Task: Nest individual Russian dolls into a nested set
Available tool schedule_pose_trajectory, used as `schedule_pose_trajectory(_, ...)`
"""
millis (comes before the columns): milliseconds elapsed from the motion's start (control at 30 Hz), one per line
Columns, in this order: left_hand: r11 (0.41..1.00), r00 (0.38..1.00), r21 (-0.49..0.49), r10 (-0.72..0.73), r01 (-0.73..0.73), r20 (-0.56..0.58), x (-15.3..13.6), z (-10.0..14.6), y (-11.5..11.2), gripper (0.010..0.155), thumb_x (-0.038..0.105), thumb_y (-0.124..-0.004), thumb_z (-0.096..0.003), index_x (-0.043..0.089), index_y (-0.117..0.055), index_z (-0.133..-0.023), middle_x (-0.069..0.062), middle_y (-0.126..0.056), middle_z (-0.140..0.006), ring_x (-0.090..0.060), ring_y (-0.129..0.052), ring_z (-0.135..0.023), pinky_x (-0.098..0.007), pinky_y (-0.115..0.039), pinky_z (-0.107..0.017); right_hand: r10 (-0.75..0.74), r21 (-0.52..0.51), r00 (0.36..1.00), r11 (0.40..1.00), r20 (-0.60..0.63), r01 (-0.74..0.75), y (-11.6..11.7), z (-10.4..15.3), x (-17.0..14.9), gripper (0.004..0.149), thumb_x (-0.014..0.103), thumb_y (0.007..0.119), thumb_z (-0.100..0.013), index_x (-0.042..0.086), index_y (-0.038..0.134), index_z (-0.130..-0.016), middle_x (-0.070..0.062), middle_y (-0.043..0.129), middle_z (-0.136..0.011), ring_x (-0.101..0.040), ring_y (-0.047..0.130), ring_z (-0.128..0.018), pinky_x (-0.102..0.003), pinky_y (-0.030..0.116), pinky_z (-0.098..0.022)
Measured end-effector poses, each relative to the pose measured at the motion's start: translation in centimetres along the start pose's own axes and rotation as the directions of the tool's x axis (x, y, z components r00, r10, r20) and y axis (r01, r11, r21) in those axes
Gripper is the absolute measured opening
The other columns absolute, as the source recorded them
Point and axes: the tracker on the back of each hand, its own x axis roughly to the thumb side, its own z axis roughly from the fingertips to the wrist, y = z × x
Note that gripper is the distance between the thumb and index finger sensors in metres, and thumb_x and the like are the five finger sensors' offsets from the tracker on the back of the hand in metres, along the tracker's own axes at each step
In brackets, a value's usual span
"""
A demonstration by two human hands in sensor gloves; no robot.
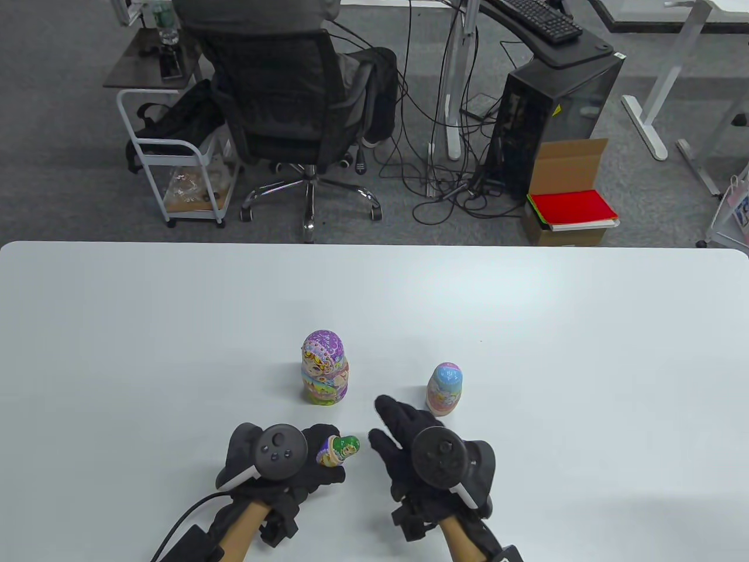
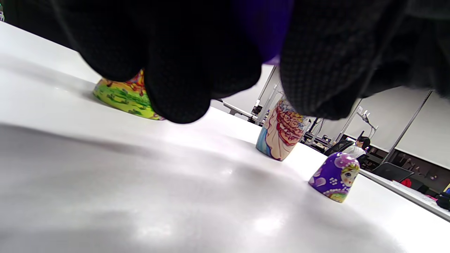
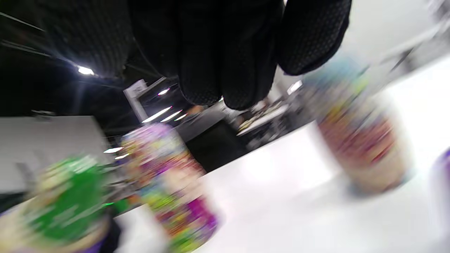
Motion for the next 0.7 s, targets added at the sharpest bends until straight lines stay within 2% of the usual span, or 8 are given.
schedule_pose_trajectory(67, 1.0, 1.0, -0.004, -0.009, 0.009, -0.006, -0.1, -0.1, -0.1, 0.072, 0.047, -0.096, -0.0396, 0.007, -0.077, -0.096, -0.003, -0.098, -0.072, -0.026, -0.101, -0.064, -0.059, -0.08, -0.056, 0.181, -0.031, 0.982, 0.983, -0.055, -0.183, -0.6, -0.4, -1.4, 0.056, 0.048, 0.083, -0.041, 0.026, 0.076, -0.092, -0.003, 0.09, -0.089, -0.031, 0.097, -0.075, -0.054, 0.078, -0.059)
schedule_pose_trajectory(167, 1.0, 1.0, -0.018, -0.021, 0.02, -0.009, -0.2, -0.2, -0.2, 0.072, 0.047, -0.096, -0.0398, 0.007, -0.077, -0.096, -0.003, -0.098, -0.072, -0.027, -0.101, -0.065, -0.059, -0.08, -0.056, 0.404, 0.148, 0.908, 0.91, -0.113, -0.386, 0.5, -1.2, -3.1, 0.061, 0.051, 0.084, -0.039, 0.026, 0.074, -0.094, -0.003, 0.087, -0.092, -0.031, 0.095, -0.078, -0.053, 0.08, -0.058)
schedule_pose_trajectory(267, 1.0, 1.0, -0.014, -0.019, 0.019, -0.009, -0.2, -0.1, -0.1, 0.072, 0.047, -0.095, -0.0401, 0.007, -0.077, -0.096, -0.003, -0.098, -0.072, -0.026, -0.101, -0.064, -0.059, -0.08, -0.056, 0.464, 0.41, 0.879, 0.827, -0.112, -0.385, 2.4, -1.7, -4.3, 0.066, 0.054, 0.085, -0.039, 0.026, 0.07, -0.098, -0.005, 0.078, -0.101, -0.034, 0.092, -0.084, -0.054, 0.079, -0.06)
schedule_pose_trajectory(433, 1.0, 1.0, -0.019, -0.017, 0.016, -0.01, -0.3, -0.1, -0.1, 0.072, 0.048, -0.095, -0.0402, 0.007, -0.077, -0.096, -0.003, -0.098, -0.072, -0.027, -0.101, -0.064, -0.059, -0.08, -0.056, 0.512, 0.508, 0.856, 0.756, -0.068, -0.412, 4.3, -1.9, -5.2, 0.062, 0.041, 0.091, -0.039, 0.028, 0.071, -0.096, -0.004, 0.079, -0.1, -0.028, 0.096, -0.08, -0.046, 0.085, -0.06)
schedule_pose_trajectory(533, 1.0, 1.0, -0.019, -0.019, 0.019, -0.014, -0.3, -0.1, -0.1, 0.072, 0.048, -0.095, -0.0401, 0.007, -0.077, -0.096, -0.003, -0.098, -0.072, -0.027, -0.101, -0.064, -0.059, -0.08, -0.056, 0.471, 0.457, 0.878, 0.8, -0.08, -0.388, 4.3, -2.0, -5.3, 0.058, 0.04, 0.092, -0.038, 0.025, 0.076, -0.092, -0.007, 0.085, -0.093, -0.026, 0.102, -0.071, -0.043, 0.088, -0.056)
schedule_pose_trajectory(600, 0.999, 0.999, -0.014, -0.037, 0.037, -0.023, -0.3, -0.2, -0.2, 0.072, 0.048, -0.095, -0.0404, 0.007, -0.077, -0.096, -0.003, -0.098, -0.072, -0.027, -0.101, -0.064, -0.059, -0.08, -0.056, 0.367, 0.376, 0.924, 0.875, -0.104, -0.305, 3.9, -1.9, -5.2, 0.058, 0.042, 0.089, -0.039, 0.024, 0.076, -0.092, -0.008, 0.085, -0.092, -0.025, 0.102, -0.068, -0.041, 0.088, -0.055)
schedule_pose_trajectory(667, 0.998, 0.998, -0.017, -0.053, 0.052, -0.031, -0.4, -0.4, -0.4, 0.072, 0.048, -0.095, -0.0405, 0.007, -0.077, -0.097, -0.003, -0.098, -0.072, -0.027, -0.101, -0.064, -0.059, -0.08, -0.056, 0.122, 0.246, 0.983, 0.966, -0.134, -0.086, 3.6, -1.8, -5.0, 0.058, 0.043, 0.086, -0.039, 0.024, 0.074, -0.093, -0.008, 0.085, -0.091, -0.025, 0.102, -0.068, -0.041, 0.088, -0.055)
schedule_pose_trajectory(700, 0.998, 0.998, -0.022, -0.053, 0.053, -0.036, -0.5, -0.5, -0.5, 0.072, 0.048, -0.095, -0.0405, 0.006, -0.077, -0.097, -0.003, -0.098, -0.072, -0.026, -0.101, -0.064, -0.059, -0.08, -0.056, -0.04, 0.216, 0.991, 0.974, -0.129, 0.068, 3.7, -1.6, -4.9, 0.058, 0.044, 0.085, -0.04, 0.024, 0.074, -0.093, -0.007, 0.084, -0.092, -0.024, 0.102, -0.068, -0.041, 0.088, -0.055)
